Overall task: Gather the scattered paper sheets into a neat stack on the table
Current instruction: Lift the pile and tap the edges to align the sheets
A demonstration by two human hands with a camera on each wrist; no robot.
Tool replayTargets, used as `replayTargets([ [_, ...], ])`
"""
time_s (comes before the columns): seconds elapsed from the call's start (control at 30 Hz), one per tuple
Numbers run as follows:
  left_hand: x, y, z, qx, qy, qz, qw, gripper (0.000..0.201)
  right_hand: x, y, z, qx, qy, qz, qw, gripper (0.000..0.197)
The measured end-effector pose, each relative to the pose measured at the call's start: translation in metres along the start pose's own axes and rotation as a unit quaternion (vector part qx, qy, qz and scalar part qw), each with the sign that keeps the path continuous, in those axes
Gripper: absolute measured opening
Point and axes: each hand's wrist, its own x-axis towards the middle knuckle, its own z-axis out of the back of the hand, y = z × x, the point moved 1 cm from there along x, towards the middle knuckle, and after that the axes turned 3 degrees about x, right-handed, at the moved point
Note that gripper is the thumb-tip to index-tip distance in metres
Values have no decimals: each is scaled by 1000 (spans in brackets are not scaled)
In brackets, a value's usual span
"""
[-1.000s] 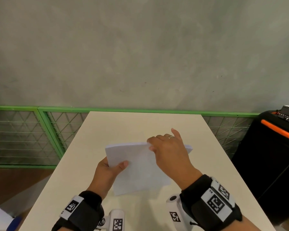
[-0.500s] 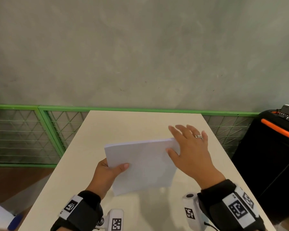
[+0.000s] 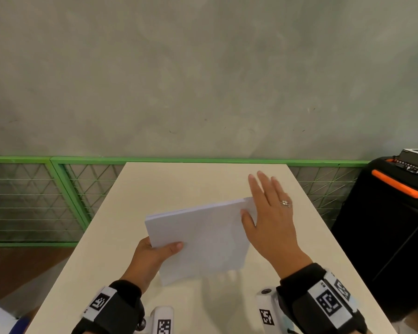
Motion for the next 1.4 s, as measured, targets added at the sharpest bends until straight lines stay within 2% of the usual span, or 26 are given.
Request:
replayTargets([
  [0.07,0,0,-1,1,-6,2,1000,83,1,7,0,-18,-18,11,1000,61],
  [0.17,1,1,-1,-2,-12,2,1000,86,0,24,-6,-58,-6,55,997,55],
  [0.27,1,2,-2,5,-10,-4,1000,81,-1,53,-8,-31,-35,78,996,65],
  [0.33,1,2,-2,11,-17,-1,1000,69,-5,79,-12,-14,-14,162,987,70],
  [0.4,0,0,-2,6,-24,-3,1000,60,-9,99,-18,-14,44,252,967,73],
  [0.43,-1,-1,-2,5,-23,-3,1000,59,-7,105,-19,-15,63,268,961,74],
  [0.5,-1,-3,-5,19,-30,3,999,52,-1,112,-17,-16,65,243,968,73],
  [0.6,2,-3,-7,75,-67,25,995,11,2,120,-14,-8,73,236,969,68],
  [0.7,4,0,-5,98,-71,41,992,4,0,123,-18,-21,97,277,956,62],
  [0.8,1,-8,-6,80,-66,26,994,9,3,120,-13,-18,66,238,969,62],
  [0.9,1,-8,-2,45,-38,5,998,41,2,103,-12,-25,67,225,972,73],
  [0.97,2,-7,0,34,-35,4,999,50,2,84,-11,-22,54,199,978,65],
  [1.07,2,-9,0,20,-21,0,1000,46,7,43,0,-1,61,67,996,62],
  [1.17,2,-8,0,1,-10,3,1000,35,7,0,1,52,92,-27,994,60],
  [1.23,3,-7,-1,-5,-7,2,1000,45,6,-17,1,142,84,-81,983,61],
  [1.3,3,-6,0,-8,-6,-3,1000,57,6,-28,-3,220,58,-166,960,70],
  [1.33,3,-5,0,-8,-6,-5,1000,63,6,-31,-5,271,62,-211,937,76],
  [1.4,3,-5,0,-11,-7,-5,1000,61,3,-40,-19,393,97,-284,869,83],
])
